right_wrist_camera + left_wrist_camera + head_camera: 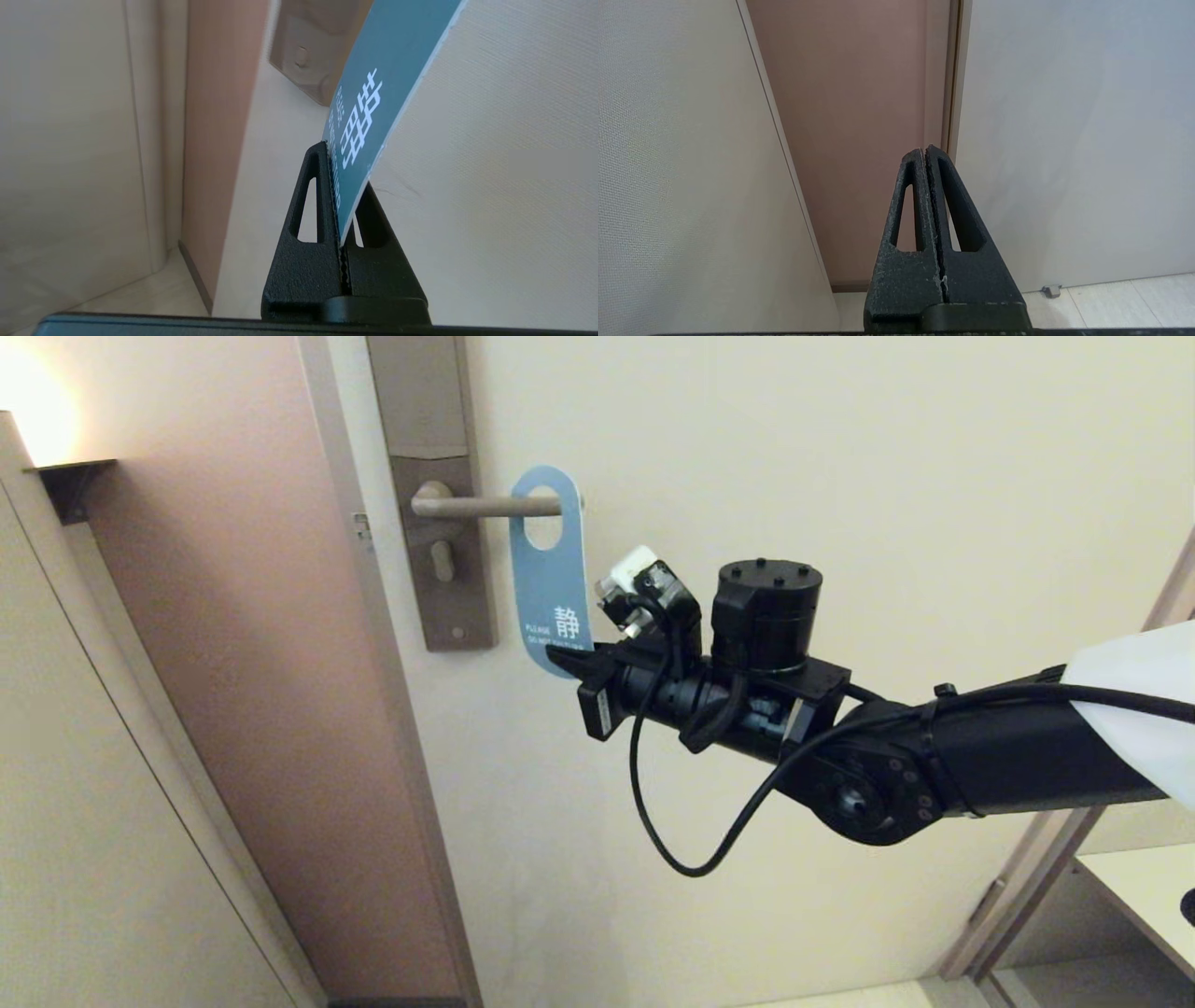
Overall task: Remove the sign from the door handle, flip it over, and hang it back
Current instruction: Hang the sign back with the other side facing out
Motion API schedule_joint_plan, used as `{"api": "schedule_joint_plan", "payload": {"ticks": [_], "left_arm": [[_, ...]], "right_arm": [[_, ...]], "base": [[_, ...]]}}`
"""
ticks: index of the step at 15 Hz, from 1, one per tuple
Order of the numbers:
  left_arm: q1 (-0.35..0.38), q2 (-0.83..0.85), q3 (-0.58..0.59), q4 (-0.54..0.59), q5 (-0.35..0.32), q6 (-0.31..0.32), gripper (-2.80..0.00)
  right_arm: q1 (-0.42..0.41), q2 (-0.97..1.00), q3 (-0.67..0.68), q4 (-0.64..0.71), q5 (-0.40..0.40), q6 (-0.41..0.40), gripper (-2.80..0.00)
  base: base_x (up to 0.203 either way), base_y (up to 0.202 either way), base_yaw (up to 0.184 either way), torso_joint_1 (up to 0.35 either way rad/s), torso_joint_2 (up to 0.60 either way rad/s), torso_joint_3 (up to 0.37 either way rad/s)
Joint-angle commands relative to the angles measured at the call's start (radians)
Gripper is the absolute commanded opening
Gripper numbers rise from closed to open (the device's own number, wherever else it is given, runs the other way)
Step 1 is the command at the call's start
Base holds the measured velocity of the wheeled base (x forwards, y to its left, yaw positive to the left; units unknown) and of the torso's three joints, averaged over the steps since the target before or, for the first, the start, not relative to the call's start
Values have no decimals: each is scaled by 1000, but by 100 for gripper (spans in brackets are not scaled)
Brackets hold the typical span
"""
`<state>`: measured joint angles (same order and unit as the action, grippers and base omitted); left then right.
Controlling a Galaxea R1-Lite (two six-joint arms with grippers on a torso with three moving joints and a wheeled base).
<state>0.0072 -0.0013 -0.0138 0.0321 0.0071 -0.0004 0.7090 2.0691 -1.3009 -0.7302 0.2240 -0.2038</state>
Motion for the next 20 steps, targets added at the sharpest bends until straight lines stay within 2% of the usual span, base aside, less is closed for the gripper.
{"api": "schedule_joint_plan", "payload": {"ticks": [1,6,7,10,12,16,20], "left_arm": [[0,1,0,0,1,0,-280],[0,1,0,0,1,0,-280],[0,1,0,0,1,0,-280],[0,1,0,0,1,0,-280],[0,1,0,0,1,0,-280],[0,1,0,0,1,0,-280],[0,1,0,0,1,1,-280]], "right_arm": [[18,13,-3,-6,0,-5,-280],[36,40,-35,-8,-1,-20,-280],[37,47,-46,-5,-18,-20,-280],[37,55,-56,24,-178,-14,-280],[37,55,-57,37,-204,27,-280],[41,57,-58,89,-303,43,-280],[57,62,-66,88,-306,60,-280]], "base": [[0,0,0,0,0,0],[0,0,0,0,0,0],[0,0,0,0,0,0],[0,0,0,0,0,0],[0,0,0,0,0,0],[0,0,0,0,0,0],[0,0,0,0,0,0]]}}
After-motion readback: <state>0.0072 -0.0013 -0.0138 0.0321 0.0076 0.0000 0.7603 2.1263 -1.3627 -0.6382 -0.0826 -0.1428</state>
